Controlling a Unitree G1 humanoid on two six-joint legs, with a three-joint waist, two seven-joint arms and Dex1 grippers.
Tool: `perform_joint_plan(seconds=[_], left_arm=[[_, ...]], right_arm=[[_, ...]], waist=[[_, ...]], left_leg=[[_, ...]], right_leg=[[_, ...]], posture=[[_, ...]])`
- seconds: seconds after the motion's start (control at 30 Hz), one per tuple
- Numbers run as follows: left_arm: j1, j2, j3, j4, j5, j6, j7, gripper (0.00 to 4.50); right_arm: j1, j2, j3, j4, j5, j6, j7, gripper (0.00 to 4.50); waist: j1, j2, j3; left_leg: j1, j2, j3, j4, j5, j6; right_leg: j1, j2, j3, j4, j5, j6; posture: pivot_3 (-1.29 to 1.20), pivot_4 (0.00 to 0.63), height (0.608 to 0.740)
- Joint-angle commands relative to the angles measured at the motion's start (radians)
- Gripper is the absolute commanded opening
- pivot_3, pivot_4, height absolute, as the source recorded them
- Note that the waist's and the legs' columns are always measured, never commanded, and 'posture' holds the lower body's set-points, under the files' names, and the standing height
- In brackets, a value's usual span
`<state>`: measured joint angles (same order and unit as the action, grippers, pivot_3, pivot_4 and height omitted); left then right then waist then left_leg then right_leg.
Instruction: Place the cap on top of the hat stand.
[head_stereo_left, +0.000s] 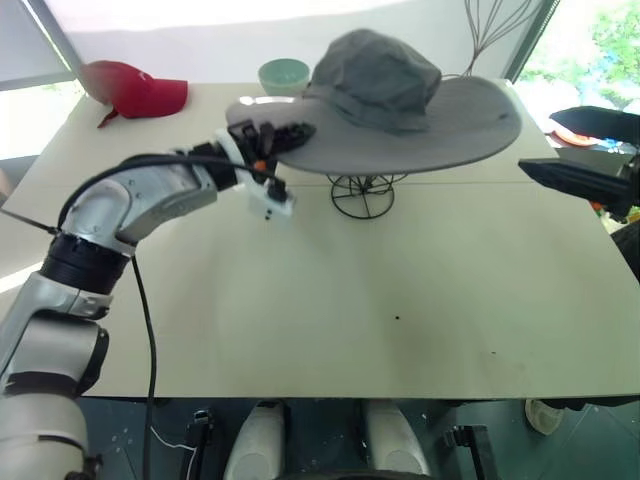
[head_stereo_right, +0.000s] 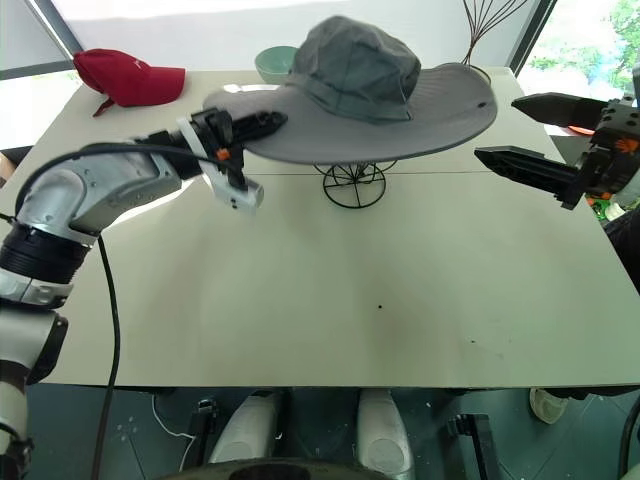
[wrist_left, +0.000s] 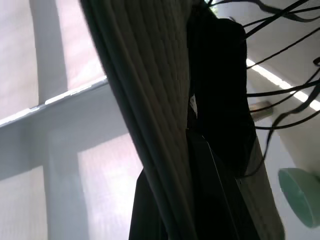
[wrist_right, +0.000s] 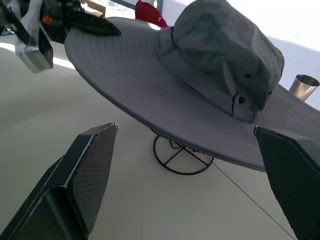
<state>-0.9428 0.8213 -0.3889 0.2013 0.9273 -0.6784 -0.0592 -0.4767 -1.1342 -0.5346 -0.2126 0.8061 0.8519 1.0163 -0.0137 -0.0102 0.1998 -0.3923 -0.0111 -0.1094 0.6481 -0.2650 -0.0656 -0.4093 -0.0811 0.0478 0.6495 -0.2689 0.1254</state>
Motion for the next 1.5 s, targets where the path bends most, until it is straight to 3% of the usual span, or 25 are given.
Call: perform_joint_plan(seconds=[0.03,0.33,0.57,0.83,0.93,1.0,1.17,1.37,1.5], left_arm=[[-0.001,0.025,-0.021,0.015,0.107,-0.047,0.097,0.04],[-0.015,-0.007,-0.078,0.082,0.219,-0.074,0.188,0.04],[0.016,-0.015,-0.102,0.115,0.227,-0.08,0.188,0.04],[0.025,-0.011,-0.116,0.122,0.239,-0.09,0.194,0.04],[0.033,-0.02,-0.111,0.145,0.209,-0.095,0.175,0.99],[0.036,-0.023,-0.106,0.152,0.196,-0.1,0.169,1.86],[0.054,-0.017,-0.095,0.144,0.175,-0.106,0.164,4.46],[0.13,-0.018,-0.042,0.137,0.041,-0.078,0.089,4.46],[0.207,0.025,0.056,0.116,-0.127,-0.051,0.016,4.46]], right_arm=[[-0.005,-0.007,-0.053,-0.014,0.027,0.003,-0.021,4.5],[0.006,0.001,-0.044,-0.012,0.029,-0.005,-0.038,4.5],[0.107,-0.014,-0.035,-0.015,-0.03,-0.042,-0.019,4.5],[0.093,-0.018,-0.017,0.022,-0.044,-0.051,-0.024,4.5],[0.084,-0.016,-0.011,0.023,-0.044,-0.05,-0.027,4.5],[0.077,-0.013,-0.006,0.023,-0.043,-0.048,-0.03,4.5],[0.066,-0.011,0.007,0.025,-0.043,-0.047,-0.035,4.5],[0.053,-0.013,0.02,0.034,-0.051,-0.052,-0.031,4.5],[0.056,-0.028,0.026,0.061,-0.066,-0.064,-0.01,4.5]], waist=[[0.0,0.0,0.0],[-0.001,0.0,0.0],[0.001,0.0,0.0],[0.0,0.0,0.0],[0.0,0.0,0.0],[-0.001,0.0,0.0],[0.0,0.0,0.0],[-0.002,0.0,0.0],[-0.003,0.0,0.0]], left_leg=[[0.0,0.0,0.0,0.0,0.0,0.0],[0.0,0.0,0.0,0.0,0.0,0.0],[0.0,0.0,0.0,0.0,0.0,0.0],[0.001,0.0,0.0,0.001,0.0,0.0],[0.001,0.0,0.0,0.001,0.0,0.0],[0.001,0.0,0.0,0.001,0.0,0.0],[0.001,0.0,0.0,0.001,0.0,0.0],[0.001,0.0,0.0,0.0,0.0,0.0],[0.001,0.0,0.0,0.001,0.0,0.0]], right_leg=[[0.0,0.0,0.0,0.0,0.0,0.0],[0.0,0.0,0.0,0.0,0.0,0.0],[0.0,0.0,0.0,0.001,0.0,0.0],[0.001,0.0,0.0,0.002,0.0,0.0],[0.0,0.0,0.0,0.002,0.0,0.0],[0.0,0.0,0.0,0.002,0.0,0.0],[0.0,0.0,0.0,0.002,0.0,0.0],[0.0,0.0,0.0,0.002,0.0,0.0],[0.0,0.0,0.0,0.002,0.0,0.0]], posture=[[0.0,0.15,0.74],[0.0,0.15,0.74],[0.0,0.15,0.74],[0.0,0.15,0.74],[0.0,0.15,0.74],[0.0,0.15,0.74],[0.0,0.15,0.74],[0.0,0.15,0.74],[0.0,0.15,0.74]])
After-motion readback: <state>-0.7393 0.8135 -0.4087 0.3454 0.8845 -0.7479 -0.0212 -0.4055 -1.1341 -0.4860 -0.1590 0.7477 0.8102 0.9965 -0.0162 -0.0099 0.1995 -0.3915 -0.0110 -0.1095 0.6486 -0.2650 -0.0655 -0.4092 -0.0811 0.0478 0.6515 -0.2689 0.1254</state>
